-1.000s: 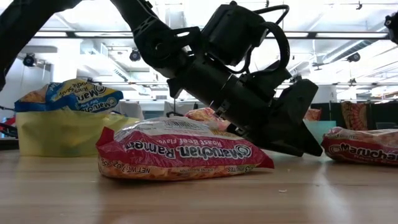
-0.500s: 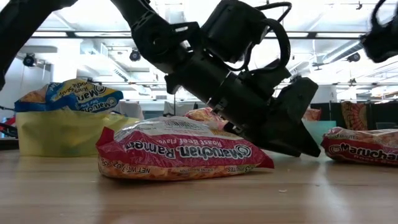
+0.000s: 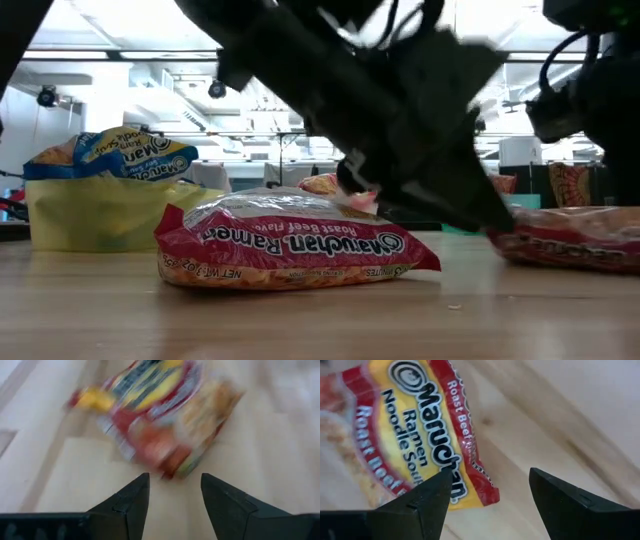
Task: Sort Maruchan noodles
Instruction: Put the red noodle pack into the green bin
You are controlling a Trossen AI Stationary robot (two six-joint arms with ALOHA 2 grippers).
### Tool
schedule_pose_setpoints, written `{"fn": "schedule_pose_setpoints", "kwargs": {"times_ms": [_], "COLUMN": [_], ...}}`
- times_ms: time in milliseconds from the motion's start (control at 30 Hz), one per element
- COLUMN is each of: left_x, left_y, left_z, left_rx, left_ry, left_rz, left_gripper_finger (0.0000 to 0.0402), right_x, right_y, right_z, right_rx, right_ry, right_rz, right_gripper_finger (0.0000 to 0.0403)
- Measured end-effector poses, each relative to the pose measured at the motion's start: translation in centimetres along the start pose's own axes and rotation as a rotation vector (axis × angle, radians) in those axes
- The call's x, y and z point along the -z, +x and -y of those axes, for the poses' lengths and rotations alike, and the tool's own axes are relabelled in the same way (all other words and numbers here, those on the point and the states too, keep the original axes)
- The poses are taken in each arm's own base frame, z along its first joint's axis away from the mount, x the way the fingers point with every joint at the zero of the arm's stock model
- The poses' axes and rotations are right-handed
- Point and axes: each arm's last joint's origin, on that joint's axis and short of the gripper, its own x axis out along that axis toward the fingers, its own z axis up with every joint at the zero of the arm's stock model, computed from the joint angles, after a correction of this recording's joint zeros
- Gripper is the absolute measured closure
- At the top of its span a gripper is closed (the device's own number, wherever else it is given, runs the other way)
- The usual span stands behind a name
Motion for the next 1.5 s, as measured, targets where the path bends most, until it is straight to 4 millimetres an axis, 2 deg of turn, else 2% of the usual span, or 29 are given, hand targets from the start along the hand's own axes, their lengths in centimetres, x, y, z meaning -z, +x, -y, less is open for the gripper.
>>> {"fn": "schedule_pose_setpoints", "kwargs": {"times_ms": [133, 367, 633, 933, 1300, 1500], "left_x": [-0.2, -0.4, -0.8, -1.5, -1.4, -0.8], "left_y": [-0.3, -0.2, -0.5, -0.8, -0.7, -0.6], "left_z": [1.2, 1.1, 2.2, 3.1, 3.2, 3.1], "left_rx": [0.039, 0.064, 0.215, 0.365, 0.371, 0.379], "left_ry": [0.028, 0.012, 0.013, 0.009, 0.015, 0.024], "left_rz": [0.046, 0.057, 0.042, 0.085, 0.095, 0.028], "left_gripper_finger": [0.0238, 0.0238, 0.0238, 0.0238, 0.0238, 0.0238], "right_x": [-0.6, -1.2, -1.0, -1.2, -1.8, -2.2], "right_y": [0.4, 1.1, 2.1, 2.3, 2.6, 2.6], "right_z": [0.2, -0.1, 1.1, 0.8, -0.2, -0.3], "right_rx": [-0.076, -0.245, -0.229, -0.268, -0.342, -0.346], "right_ry": [-0.002, -0.038, -0.036, -0.071, -0.086, -0.068], "right_rz": [0.022, 0.058, 0.019, 0.043, 0.114, 0.178], "right_gripper_finger": [0.0147, 0.0147, 0.0147, 0.0147, 0.0156, 0.0165]}}
